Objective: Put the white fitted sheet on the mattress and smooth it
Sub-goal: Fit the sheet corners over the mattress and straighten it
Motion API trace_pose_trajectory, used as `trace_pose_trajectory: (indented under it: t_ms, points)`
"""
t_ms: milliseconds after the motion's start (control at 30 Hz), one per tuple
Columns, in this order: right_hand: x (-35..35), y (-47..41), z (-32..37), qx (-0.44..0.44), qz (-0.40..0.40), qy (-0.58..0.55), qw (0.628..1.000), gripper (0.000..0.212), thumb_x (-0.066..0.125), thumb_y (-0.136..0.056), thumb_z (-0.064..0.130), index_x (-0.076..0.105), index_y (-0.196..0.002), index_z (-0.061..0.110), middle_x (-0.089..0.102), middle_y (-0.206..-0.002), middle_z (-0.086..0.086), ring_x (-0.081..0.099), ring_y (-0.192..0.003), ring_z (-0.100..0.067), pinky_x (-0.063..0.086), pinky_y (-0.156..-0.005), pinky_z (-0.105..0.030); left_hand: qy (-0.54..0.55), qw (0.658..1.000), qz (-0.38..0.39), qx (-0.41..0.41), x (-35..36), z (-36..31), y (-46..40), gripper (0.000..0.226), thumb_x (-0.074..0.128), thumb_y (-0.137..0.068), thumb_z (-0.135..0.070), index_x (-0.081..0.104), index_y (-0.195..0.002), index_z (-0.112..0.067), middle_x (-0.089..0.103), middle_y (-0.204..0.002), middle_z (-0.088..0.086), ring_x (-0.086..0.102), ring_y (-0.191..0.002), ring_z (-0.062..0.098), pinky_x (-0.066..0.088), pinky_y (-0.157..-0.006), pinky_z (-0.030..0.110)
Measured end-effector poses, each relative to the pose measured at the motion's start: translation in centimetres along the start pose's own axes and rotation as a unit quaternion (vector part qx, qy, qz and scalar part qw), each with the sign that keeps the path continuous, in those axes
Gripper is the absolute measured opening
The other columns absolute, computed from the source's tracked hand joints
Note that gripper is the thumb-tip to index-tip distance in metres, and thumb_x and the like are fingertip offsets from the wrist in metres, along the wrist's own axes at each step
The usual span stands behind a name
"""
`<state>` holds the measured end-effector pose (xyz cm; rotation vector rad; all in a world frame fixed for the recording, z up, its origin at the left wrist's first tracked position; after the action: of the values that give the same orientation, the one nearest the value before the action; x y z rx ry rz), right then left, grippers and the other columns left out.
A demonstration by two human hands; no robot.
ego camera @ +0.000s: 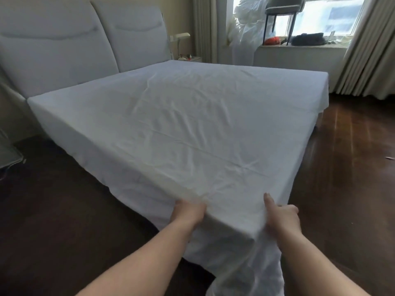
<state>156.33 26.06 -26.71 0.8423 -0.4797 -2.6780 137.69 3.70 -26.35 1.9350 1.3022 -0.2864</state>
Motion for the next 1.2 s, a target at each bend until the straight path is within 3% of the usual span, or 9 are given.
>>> trace_pose_trajectory:
  t_ms: [133,267,367,467,667,900,967,1100,1200]
  points:
    - [1.3,-0.2,-0.5,-0.058,0.044,0.031,0.997,0.062,0.053,-0.095,0.057,0.064,-0.113,-0.001,0.068,-0.117,-0.023,0.063,-0.103,-0.039,0.048,-0.087,-0.04,0.087,0.995,0.049,0.001,2.2,2.3,-0.6,0.056,0.06,-0.073,-0.065,0.069,-0.089,-0.012,0.075,-0.087,0.01,0.074,-0.076,0.034,0.056,-0.065,0.036]
    - [0.7,-0.3,0.6,-0.129,0.041,0.108,0.985,0.048,0.038,-0.104,0.049,0.061,-0.105,0.006,0.066,-0.114,-0.023,0.061,-0.108,-0.041,0.038,-0.079,-0.038,0.042,0.998,0.03,0.036,4.1,3.6,-4.8,0.067,0.05,-0.071,-0.069,0.07,-0.081,-0.006,0.076,-0.083,0.015,0.073,-0.084,0.043,0.059,-0.071,0.058]
    - [0.4,-0.2,0.7,-0.177,0.047,0.136,0.974,0.05,0.03,-0.108,0.046,0.064,-0.104,0.009,0.067,-0.115,-0.021,0.061,-0.11,-0.041,0.038,-0.079,-0.038,0.077,0.995,0.049,0.025,2.4,1.4,-0.4,0.031,0.054,-0.097,-0.035,0.067,-0.082,-0.011,0.073,-0.082,0.01,0.07,-0.068,0.027,0.054,-0.06,0.034]
    - [-0.1,-0.3,0.8,-0.199,0.053,0.137,0.969,0.046,0.032,-0.108,0.042,0.061,-0.093,0.01,0.067,-0.109,-0.022,0.061,-0.104,-0.041,0.038,-0.078,-0.039,0.163,0.985,0.051,-0.036,2.2,1.2,1.3,0.027,0.05,-0.097,-0.02,0.059,-0.072,-0.016,0.064,-0.062,0.002,0.051,-0.044,0.011,0.03,-0.047,0.018]
    - [-0.4,-0.9,0.8,-0.214,0.076,0.132,0.965,0.044,0.039,-0.108,0.039,0.058,-0.083,0.009,0.065,-0.096,-0.019,0.06,-0.099,-0.04,0.036,-0.076,-0.038,0.172,0.982,0.045,-0.057,2.9,1.3,2.6,0.037,0.057,-0.083,-0.053,0.065,-0.082,-0.017,0.067,-0.073,0.003,0.061,-0.059,0.021,0.044,-0.053,0.026]
    - [-0.9,-0.4,0.7,-0.19,0.11,0.095,0.971,0.047,0.041,-0.108,0.04,0.058,-0.078,0.008,0.061,-0.079,-0.01,0.057,-0.086,-0.034,0.041,-0.076,-0.042,0.153,0.985,0.053,-0.058,3.2,1.1,2.5,0.028,0.054,-0.103,-0.035,0.057,-0.086,-0.013,0.06,-0.065,0.002,0.057,-0.068,0.021,0.037,-0.064,0.028]
    - [-0.9,-0.4,0.2,-0.153,0.129,0.033,0.979,0.045,0.043,-0.107,0.042,0.063,-0.084,0.009,0.063,-0.084,-0.009,0.059,-0.085,-0.031,0.048,-0.08,-0.043,0.147,0.986,0.056,-0.059,3.0,1.1,2.3,0.026,0.056,-0.101,-0.034,0.058,-0.086,-0.013,0.06,-0.062,0.001,0.058,-0.073,0.02,0.038,-0.067,0.03]
    - [-0.4,-0.2,-0.8,-0.052,0.188,-0.12,0.974,0.033,0.05,-0.107,0.04,0.064,-0.089,0.015,0.057,-0.083,-0.006,0.054,-0.073,-0.021,0.048,-0.064,-0.034,0.149,0.985,0.059,-0.061,2.9,1.1,2.5,0.021,0.058,-0.098,-0.031,0.061,-0.085,-0.015,0.06,-0.059,0.0,0.058,-0.072,0.021,0.04,-0.07,0.033]
    - [-0.1,-0.4,-1.1,-0.011,0.217,-0.168,0.962,0.026,0.052,-0.106,0.038,0.064,-0.094,0.018,0.054,-0.08,-0.005,0.051,-0.07,-0.018,0.048,-0.064,-0.033,0.148,0.986,0.06,-0.054,2.7,1.0,2.6,0.02,0.059,-0.098,-0.029,0.062,-0.085,-0.014,0.061,-0.059,0.0,0.059,-0.071,0.022,0.041,-0.069,0.032]
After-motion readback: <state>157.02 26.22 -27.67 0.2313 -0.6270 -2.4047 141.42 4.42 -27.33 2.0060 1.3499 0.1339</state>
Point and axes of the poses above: each hand's wrist, its own y-axis away from the middle knuckle, its own x-axis out of the palm, z = x × y, the point moved 6 cm from there along -y, towards the middle knuckle
